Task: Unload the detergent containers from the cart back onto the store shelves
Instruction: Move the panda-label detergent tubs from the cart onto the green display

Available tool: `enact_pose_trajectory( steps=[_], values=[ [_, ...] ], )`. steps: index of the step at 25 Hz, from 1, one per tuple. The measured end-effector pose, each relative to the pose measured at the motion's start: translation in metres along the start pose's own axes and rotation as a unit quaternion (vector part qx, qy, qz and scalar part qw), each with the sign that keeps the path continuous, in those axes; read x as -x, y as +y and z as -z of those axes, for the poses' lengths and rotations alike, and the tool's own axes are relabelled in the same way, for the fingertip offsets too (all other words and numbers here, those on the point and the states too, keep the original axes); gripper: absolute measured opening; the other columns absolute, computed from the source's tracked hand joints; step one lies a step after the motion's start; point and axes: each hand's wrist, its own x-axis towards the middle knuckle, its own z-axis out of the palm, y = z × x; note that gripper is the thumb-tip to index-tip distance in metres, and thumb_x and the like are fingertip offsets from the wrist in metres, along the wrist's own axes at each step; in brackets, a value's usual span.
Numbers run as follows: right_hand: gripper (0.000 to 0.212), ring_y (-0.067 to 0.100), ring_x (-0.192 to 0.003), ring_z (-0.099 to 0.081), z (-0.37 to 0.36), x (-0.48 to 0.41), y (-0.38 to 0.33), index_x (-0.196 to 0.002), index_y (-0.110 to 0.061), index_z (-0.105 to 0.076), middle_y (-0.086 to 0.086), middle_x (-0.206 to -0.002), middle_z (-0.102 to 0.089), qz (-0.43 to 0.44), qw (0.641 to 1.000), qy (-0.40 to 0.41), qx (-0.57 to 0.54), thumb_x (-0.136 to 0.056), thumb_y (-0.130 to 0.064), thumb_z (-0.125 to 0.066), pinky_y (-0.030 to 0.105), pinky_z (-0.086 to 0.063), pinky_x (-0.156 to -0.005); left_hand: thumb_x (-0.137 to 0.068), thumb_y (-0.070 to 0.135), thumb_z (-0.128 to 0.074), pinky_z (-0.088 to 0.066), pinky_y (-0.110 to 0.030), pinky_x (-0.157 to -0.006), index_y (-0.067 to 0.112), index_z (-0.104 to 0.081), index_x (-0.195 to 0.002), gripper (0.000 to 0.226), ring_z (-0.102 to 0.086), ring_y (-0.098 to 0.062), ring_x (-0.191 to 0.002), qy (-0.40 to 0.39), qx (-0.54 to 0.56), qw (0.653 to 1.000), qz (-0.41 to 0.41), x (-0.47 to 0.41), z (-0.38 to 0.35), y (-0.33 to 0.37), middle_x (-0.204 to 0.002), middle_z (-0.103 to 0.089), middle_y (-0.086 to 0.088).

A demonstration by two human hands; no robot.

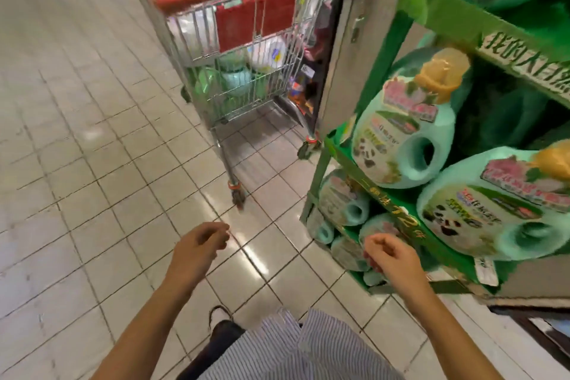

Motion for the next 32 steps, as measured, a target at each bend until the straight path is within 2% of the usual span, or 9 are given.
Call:
enact_pose_trajectory(
  steps=[3,5,8,11,13,16,20,27,32],
  values=[
    [0.012,0.0,-0.058,-0.056,-0.061,-0.017,-0.023,-0.082,-0.019,-0.066,0.0,-0.07,-0.062,0.026,0.994,-0.059,0.083,-0.091,-0.011,-0.063,0.006,-0.042,-0.05,-0.096,0.02,-0.054,-0.05,-0.029,-0.075,0.03,-0.067,-0.092,0.016,-0.066,-0.016,-0.091,0.057,0.024,0.997,0.047,0.001,0.061,-0.044,-0.095,-0.071,0.001],
    [0.012,0.008,-0.066,-0.059,-0.107,-0.031,-0.044,-0.085,-0.021,-0.065,0.0,-0.075,-0.064,0.034,0.99,-0.086,0.109,-0.091,-0.01,-0.063,0.005,-0.045,-0.053,-0.095,0.021,-0.055,-0.05,-0.029,-0.074,0.03,-0.066,-0.093,0.014,-0.067,-0.015,-0.09,0.085,0.027,0.993,0.075,0.001,0.101,-0.07,-0.093,-0.071,0.002],
    [0.009,0.008,-0.07,-0.06,-0.186,-0.05,-0.075,-0.09,-0.017,-0.066,0.0,-0.078,-0.066,0.066,0.98,-0.125,0.141,-0.09,-0.009,-0.063,0.005,-0.047,-0.058,-0.094,0.021,-0.057,-0.051,-0.032,-0.079,0.026,-0.066,-0.097,0.011,-0.067,-0.018,-0.091,0.117,0.025,0.986,0.116,-0.004,0.162,-0.109,-0.094,-0.071,0.001],
    [0.012,0.024,-0.086,-0.065,-0.251,-0.067,-0.098,-0.102,-0.01,-0.067,0.012,-0.093,-0.068,0.084,0.969,-0.164,0.164,-0.09,-0.009,-0.062,0.034,-0.054,-0.082,-0.095,0.019,-0.055,-0.048,-0.025,-0.073,0.023,-0.066,-0.1,0.012,-0.067,-0.013,-0.087,0.137,0.03,0.98,0.142,-0.013,0.212,-0.133,-0.095,-0.071,0.001],
    [0.015,0.026,-0.087,-0.065,-0.284,-0.076,-0.11,-0.105,-0.012,-0.067,0.01,-0.095,-0.069,0.082,0.962,-0.184,0.184,-0.091,-0.011,-0.062,0.04,-0.054,-0.083,-0.095,0.017,-0.055,-0.046,-0.022,-0.069,0.024,-0.066,-0.098,0.013,-0.066,-0.011,-0.085,0.148,0.041,0.976,0.156,-0.021,0.238,-0.14,-0.095,-0.071,0.001],
    [0.013,0.023,-0.082,-0.065,-0.324,-0.091,-0.124,-0.101,-0.017,-0.066,0.006,-0.09,-0.069,0.076,0.959,-0.197,0.19,-0.09,-0.011,-0.062,0.029,-0.052,-0.073,-0.094,0.018,-0.057,-0.049,-0.025,-0.072,0.027,-0.066,-0.094,0.013,-0.066,-0.011,-0.087,0.16,0.062,0.97,0.173,-0.044,0.269,-0.139,-0.095,-0.071,0.001],
    [0.015,0.015,-0.075,-0.064,-0.373,-0.128,-0.143,-0.092,-0.023,-0.065,0.004,-0.085,-0.069,0.048,0.952,-0.219,0.206,-0.092,-0.01,-0.059,0.017,-0.045,-0.063,-0.094,0.018,-0.055,-0.05,-0.027,-0.076,0.023,-0.066,-0.104,0.015,-0.065,-0.012,-0.093,0.176,0.083,0.964,0.181,-0.11,0.316,-0.125,-0.098,-0.07,0.001],
    [0.012,0.015,-0.069,-0.06,-0.481,-0.237,-0.222,-0.09,-0.019,-0.066,0.005,-0.08,-0.068,0.032,0.943,-0.245,0.225,-0.092,-0.009,-0.059,0.012,-0.045,-0.055,-0.096,0.015,-0.053,-0.049,-0.028,-0.078,0.022,-0.065,-0.105,0.016,-0.065,-0.015,-0.095,0.206,0.097,0.958,0.174,-0.262,0.409,-0.071,-0.099,-0.07,0.0],
    [0.014,0.018,-0.077,-0.06,-0.58,-0.316,-0.321,-0.103,-0.008,-0.067,0.016,-0.09,-0.068,0.089,0.931,-0.271,0.226,-0.093,-0.008,-0.057,0.015,-0.047,-0.067,-0.096,0.013,-0.052,-0.05,-0.029,-0.078,0.019,-0.064,-0.107,0.017,-0.064,-0.019,-0.095,0.21,0.115,0.95,0.202,-0.348,0.458,-0.054,-0.101,-0.069,-0.004]
  ],
)
